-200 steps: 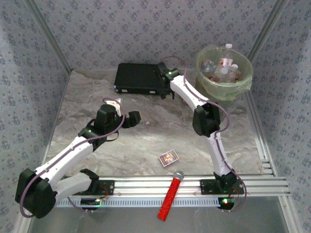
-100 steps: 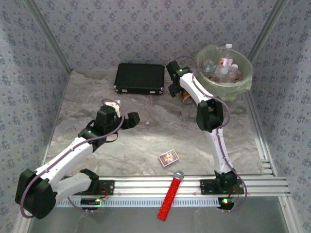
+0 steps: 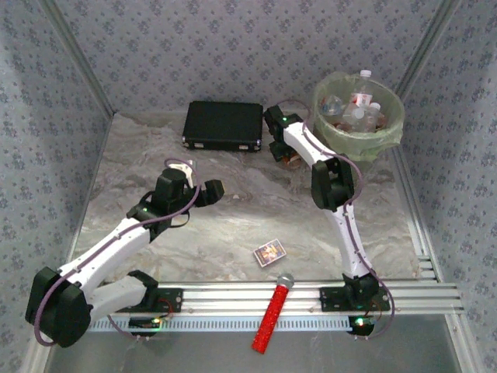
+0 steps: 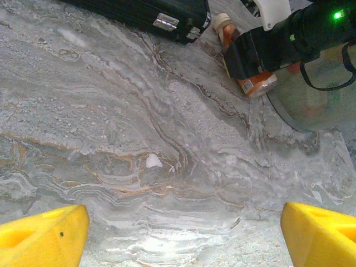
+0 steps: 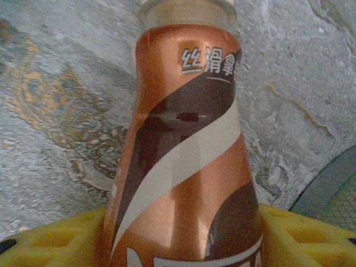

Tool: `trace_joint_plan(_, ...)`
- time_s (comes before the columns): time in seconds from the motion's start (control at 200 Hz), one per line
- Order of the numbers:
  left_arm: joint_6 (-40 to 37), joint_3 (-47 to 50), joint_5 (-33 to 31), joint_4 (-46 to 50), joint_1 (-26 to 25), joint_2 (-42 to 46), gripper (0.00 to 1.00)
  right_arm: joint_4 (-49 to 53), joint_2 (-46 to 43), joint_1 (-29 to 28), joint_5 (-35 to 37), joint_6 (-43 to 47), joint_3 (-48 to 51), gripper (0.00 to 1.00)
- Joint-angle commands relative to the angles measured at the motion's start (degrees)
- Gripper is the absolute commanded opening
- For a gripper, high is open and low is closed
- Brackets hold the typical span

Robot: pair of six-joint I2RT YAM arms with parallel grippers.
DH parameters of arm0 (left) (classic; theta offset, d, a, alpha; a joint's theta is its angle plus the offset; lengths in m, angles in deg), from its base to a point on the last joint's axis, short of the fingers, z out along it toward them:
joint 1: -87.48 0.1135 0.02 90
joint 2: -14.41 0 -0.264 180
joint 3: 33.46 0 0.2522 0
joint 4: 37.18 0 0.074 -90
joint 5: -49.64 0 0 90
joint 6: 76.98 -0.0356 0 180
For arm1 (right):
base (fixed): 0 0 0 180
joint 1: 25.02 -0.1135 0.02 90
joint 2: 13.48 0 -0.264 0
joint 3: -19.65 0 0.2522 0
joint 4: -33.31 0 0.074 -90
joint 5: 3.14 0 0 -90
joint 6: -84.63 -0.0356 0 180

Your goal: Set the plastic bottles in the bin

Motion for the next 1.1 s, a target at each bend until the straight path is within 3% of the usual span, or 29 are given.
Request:
trace_joint_plan(0.0,0.27,-1.14,0.92,-0.9,0.22,0.35,0.89,-0.74,-3.59,-0.53,-1.36,-0.21,1.1,0.57)
trace_joint_plan(0.205,-0.3,-0.91,0.06,-0.09,0.21,0.77,0.89,-2.03,-11.85,-1.21,-4.11,-0.55,4.44,0.49)
trace_joint_plan(0.72,-0.41,-0.87,0.12,-2.19,0.27,-2.22,0.89,4.49,-38.34,-1.93,-16.78,-4.06,1.32,0.46)
trace_joint_plan(1.094,-0.33,-0.52,0.85,-2.99,0.34,-2.73,0.89,7.99,-40.87,5.72,-13.28,-3.39,-7.34,0.45)
